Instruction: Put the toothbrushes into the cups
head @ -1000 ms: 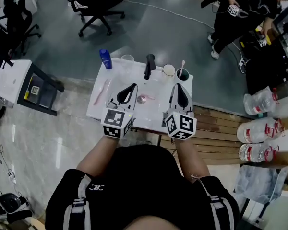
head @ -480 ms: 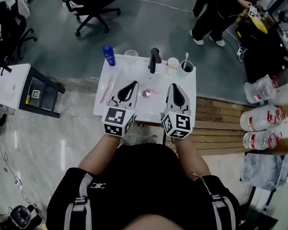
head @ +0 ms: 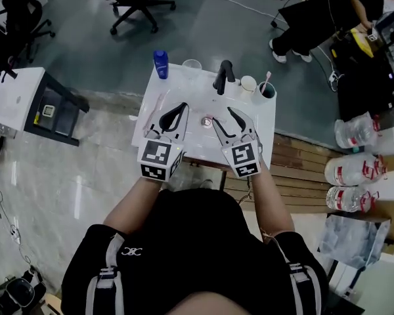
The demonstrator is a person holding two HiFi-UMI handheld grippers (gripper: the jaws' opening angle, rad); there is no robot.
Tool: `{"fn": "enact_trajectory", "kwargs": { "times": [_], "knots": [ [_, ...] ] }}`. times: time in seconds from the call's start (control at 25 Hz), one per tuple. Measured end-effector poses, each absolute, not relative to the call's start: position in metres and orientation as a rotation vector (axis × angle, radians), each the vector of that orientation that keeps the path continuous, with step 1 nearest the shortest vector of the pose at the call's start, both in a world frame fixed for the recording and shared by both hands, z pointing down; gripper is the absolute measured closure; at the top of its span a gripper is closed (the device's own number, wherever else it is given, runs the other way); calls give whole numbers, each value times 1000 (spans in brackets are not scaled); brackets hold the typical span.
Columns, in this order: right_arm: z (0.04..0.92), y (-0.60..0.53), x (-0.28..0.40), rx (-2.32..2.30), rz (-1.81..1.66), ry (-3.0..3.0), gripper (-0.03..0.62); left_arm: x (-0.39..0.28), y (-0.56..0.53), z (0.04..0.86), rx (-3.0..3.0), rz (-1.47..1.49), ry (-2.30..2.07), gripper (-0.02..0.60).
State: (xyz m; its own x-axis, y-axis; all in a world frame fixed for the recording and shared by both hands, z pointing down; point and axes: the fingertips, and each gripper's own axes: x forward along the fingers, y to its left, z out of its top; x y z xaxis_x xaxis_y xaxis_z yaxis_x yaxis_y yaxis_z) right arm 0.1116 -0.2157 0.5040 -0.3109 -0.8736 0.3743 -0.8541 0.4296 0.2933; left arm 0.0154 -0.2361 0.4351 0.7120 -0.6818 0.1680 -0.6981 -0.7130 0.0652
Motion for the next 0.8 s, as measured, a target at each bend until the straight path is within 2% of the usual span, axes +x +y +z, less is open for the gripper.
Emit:
{"fn": "enact_trajectory", "kwargs": {
  "times": [0.2, 0.28, 0.52, 0.8],
  "knots": [
    [554, -233, 95, 1167, -93, -2136, 375, -18, -238, 438, 2725, 184, -1223, 568],
    [578, -241, 91, 1090, -65, -2131, 404, -33, -237, 438, 2702, 173, -1269, 568],
    [650, -266, 83, 923, 124, -2094, 403, -82, -233, 442, 2616, 174, -1421, 568],
    [718, -292, 85, 723, 146, -1962, 402, -120, -237, 450, 2509, 207, -1578, 568]
  ]
}}
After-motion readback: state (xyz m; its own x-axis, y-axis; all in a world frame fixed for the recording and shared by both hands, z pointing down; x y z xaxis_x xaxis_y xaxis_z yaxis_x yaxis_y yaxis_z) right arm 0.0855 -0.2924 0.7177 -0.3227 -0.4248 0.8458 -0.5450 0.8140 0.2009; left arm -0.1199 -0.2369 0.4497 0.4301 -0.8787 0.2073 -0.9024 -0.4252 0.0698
